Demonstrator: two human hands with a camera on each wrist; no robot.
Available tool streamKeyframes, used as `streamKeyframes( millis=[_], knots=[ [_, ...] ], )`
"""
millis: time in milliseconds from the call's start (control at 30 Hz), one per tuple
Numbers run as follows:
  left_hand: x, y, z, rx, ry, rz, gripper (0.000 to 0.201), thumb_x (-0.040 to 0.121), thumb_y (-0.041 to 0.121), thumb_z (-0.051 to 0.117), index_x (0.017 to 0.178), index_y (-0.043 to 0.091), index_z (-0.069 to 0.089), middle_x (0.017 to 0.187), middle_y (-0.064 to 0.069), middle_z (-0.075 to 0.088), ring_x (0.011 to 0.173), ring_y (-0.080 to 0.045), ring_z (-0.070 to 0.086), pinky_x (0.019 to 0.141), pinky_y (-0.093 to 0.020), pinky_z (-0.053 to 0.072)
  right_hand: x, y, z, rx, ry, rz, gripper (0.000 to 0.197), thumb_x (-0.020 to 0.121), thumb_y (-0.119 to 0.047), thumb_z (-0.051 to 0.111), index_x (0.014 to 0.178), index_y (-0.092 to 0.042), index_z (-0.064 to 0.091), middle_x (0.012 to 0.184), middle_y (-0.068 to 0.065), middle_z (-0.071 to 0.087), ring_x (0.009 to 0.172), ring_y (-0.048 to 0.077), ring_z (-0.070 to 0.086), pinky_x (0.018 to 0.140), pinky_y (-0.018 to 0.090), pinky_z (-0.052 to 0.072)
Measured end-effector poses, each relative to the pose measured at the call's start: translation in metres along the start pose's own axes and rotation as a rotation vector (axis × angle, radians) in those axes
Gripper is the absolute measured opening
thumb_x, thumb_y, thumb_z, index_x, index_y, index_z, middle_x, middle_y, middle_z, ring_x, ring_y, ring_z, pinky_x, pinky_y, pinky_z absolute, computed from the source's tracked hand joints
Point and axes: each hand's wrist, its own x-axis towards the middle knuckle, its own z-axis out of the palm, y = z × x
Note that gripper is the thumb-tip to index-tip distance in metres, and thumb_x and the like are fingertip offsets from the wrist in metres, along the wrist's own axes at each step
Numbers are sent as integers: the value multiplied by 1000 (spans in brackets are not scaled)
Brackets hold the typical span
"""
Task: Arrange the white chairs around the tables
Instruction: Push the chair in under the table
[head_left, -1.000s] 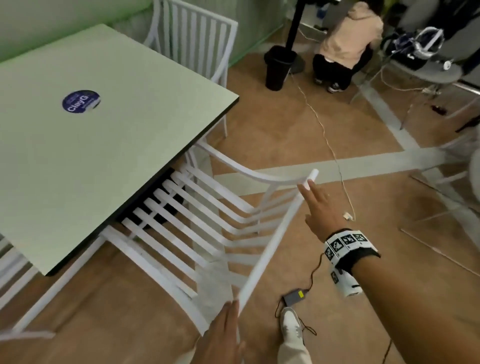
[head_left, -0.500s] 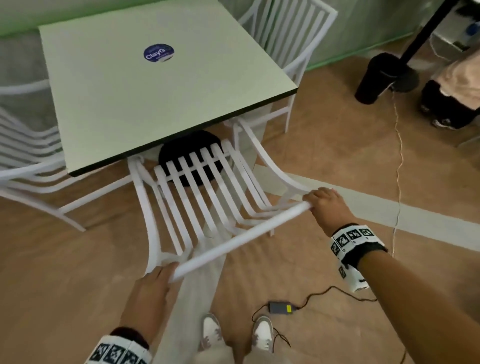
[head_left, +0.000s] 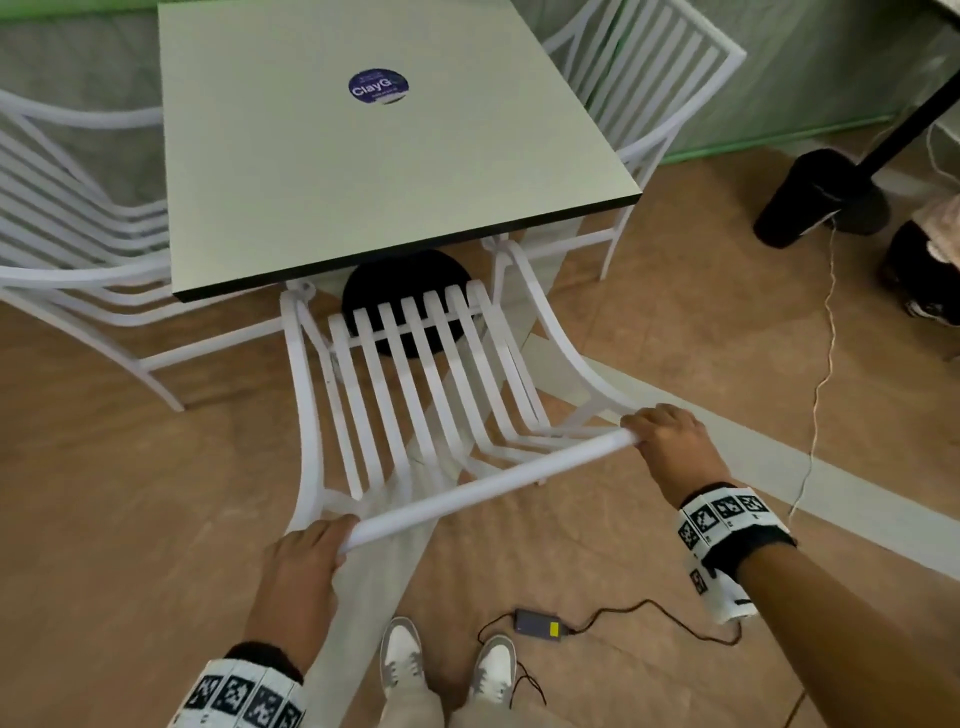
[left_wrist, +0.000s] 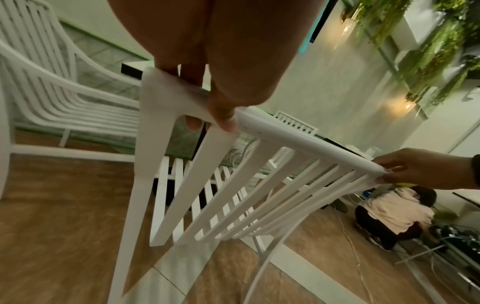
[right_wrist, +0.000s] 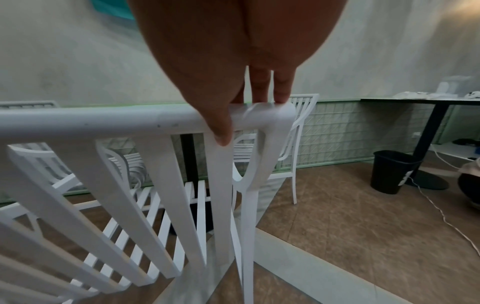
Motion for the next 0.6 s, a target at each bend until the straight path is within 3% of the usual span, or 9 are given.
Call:
streamKeyframes(
  millis=[133, 400, 600],
  knots=[
    [-7, 17, 7, -65, 17, 12, 60, 62, -11, 70, 109, 24, 60, 88, 5, 68, 70, -23, 60, 64, -30, 37, 8, 15, -2, -14, 0, -38, 38, 71, 6, 72, 103, -14, 68, 101, 9, 70, 99, 38, 58, 86, 52, 48],
    [24, -4, -2, -133, 35, 78, 53, 72, -8, 65, 114, 23, 57, 91, 1, 67, 74, -23, 59, 70, -39, 51, 28, 9, 6, 33, 64, -38, 33, 70, 6, 72, 98, -12, 68, 92, 11, 70, 89, 36, 59, 84, 47, 49],
    [32, -7, -5, -133, 44, 74, 55, 73, -9, 62, 116, 24, 55, 93, 2, 67, 76, -22, 58, 73, -40, 51, 33, 8, 6, 44, 74, -38, 35, 69, 6, 73, 100, -11, 69, 93, 13, 71, 90, 38, 60, 84, 49, 49]
  ],
)
